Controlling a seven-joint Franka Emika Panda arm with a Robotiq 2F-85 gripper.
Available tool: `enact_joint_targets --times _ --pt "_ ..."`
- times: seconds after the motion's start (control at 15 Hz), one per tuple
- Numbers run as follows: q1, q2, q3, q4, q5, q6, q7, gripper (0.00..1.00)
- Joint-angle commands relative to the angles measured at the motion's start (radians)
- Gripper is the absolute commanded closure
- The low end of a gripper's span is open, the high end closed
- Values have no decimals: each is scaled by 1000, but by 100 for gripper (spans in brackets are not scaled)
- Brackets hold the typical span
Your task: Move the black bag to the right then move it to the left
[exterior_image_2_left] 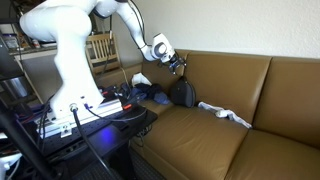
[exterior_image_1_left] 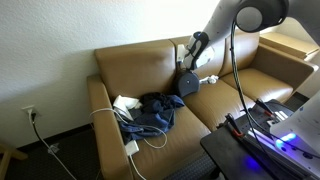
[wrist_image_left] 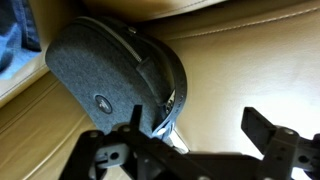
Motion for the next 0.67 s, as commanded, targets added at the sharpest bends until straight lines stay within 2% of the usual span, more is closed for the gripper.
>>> enact_joint_targets --times 0.0,0.6 --pt "2 102 -6 79 56 82 17 0" --pt "22 246 -30 187 208 181 -17 0"
